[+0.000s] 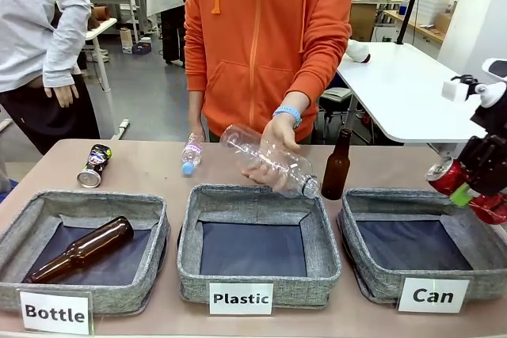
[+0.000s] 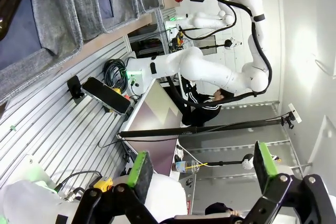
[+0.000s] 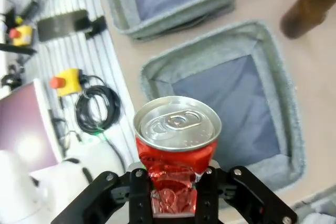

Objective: Sort the can waste into the basket.
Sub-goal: Pick up the can waste from the table and place it in the right Fabric basket.

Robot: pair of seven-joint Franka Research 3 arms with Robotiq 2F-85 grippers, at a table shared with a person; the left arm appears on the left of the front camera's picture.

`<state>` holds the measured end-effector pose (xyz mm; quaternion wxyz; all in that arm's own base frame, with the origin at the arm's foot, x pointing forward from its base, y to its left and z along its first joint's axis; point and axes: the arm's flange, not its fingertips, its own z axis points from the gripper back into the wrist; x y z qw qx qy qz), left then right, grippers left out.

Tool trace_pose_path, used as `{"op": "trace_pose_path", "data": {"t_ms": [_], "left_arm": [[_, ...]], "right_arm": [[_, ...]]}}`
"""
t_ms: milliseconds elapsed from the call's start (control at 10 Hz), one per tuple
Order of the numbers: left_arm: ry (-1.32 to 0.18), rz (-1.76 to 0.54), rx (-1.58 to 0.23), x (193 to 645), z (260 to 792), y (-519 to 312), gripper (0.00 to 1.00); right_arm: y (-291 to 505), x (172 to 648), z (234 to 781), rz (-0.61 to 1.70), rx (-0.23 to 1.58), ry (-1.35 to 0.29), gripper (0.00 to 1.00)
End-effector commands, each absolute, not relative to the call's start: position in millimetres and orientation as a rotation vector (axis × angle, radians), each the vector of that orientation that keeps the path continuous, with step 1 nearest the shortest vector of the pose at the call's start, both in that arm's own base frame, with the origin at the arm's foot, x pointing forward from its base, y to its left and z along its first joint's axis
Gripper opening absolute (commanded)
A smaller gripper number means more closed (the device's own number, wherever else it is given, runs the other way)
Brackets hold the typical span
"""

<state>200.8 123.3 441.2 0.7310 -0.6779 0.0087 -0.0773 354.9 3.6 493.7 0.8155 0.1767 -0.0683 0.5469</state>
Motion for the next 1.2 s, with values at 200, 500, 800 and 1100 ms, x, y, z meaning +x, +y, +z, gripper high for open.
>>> {"op": "trace_pose_path", "data": {"t_ms": [200,500,800,1100], "left_arm": [[0.006,-0.179,-1.513,200.1,442.0,124.6,1.0],[0.006,-0.179,-1.513,200.1,442.0,124.6,1.0],[0.006,-0.179,-1.513,200.1,442.0,124.6,1.0],[0.006,-0.179,-1.513,200.1,442.0,124.6,1.0]], "right_arm": [[-6.3,358.9,480.9,1.303,0.209,-0.158,0.0],[-14.0,358.9,473.4,1.314,0.208,-0.142,0.83],[-18.8,361.9,472.4,1.304,0.242,-0.165,1.0],[-20.0,367.5,471.4,1.284,0.278,-0.17,1.0]]}}
